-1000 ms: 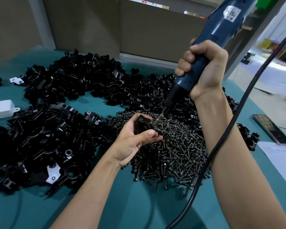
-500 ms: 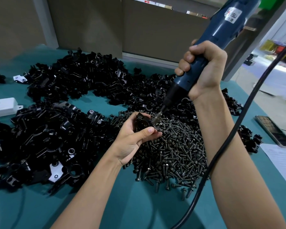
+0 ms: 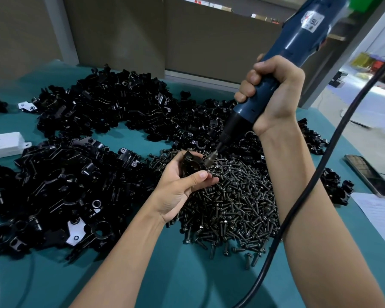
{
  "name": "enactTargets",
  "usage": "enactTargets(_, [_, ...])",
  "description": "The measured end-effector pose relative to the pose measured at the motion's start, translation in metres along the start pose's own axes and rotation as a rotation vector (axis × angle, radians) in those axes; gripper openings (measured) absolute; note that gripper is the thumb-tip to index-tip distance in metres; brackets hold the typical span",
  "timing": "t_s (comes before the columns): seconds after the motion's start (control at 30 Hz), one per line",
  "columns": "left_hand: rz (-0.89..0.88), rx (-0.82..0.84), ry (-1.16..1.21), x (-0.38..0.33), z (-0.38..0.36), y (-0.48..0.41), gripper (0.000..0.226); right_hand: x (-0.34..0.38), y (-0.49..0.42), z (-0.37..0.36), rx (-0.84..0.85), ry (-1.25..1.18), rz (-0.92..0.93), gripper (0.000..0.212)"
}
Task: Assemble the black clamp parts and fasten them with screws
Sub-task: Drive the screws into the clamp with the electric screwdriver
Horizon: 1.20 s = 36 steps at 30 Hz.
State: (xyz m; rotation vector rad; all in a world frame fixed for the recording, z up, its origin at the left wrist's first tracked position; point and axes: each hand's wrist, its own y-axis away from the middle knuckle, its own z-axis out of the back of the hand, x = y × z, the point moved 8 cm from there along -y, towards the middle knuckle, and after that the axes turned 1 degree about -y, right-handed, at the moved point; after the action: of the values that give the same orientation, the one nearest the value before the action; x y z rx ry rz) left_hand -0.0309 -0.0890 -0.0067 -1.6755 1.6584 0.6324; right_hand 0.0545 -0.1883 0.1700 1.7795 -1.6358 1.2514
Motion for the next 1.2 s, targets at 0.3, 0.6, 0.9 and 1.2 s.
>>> enactTargets(0.3, [-0.004, -0.021, -0.019, -0.0004, 0.0025, 0.0000, 0.041, -0.0033, -0.0010, 0.0012, -0.003, -0.006, -0.010, 0.012])
enactTargets(0.6, [-0.017, -0.031, -0.042, -0.0019, 0.0020, 0.0004, 0.038, -0.0052, -0.0032, 0.0051, -0.022, -0.019, -0.021, 0.012])
enactTargets(0.9, [-0.022, -0.031, -0.037, -0.0011, 0.0022, -0.0007, 0.045, -0.0066, -0.0031, 0.0093, -0.041, -0.038, -0.023, 0.012])
enactTargets(1.2, [0.006, -0.013, -0.044, 0.0013, -0.0009, -0.0001, 0.037, -0.0051, -0.0008, 0.0076, -0.017, -0.043, -0.033, 0.010])
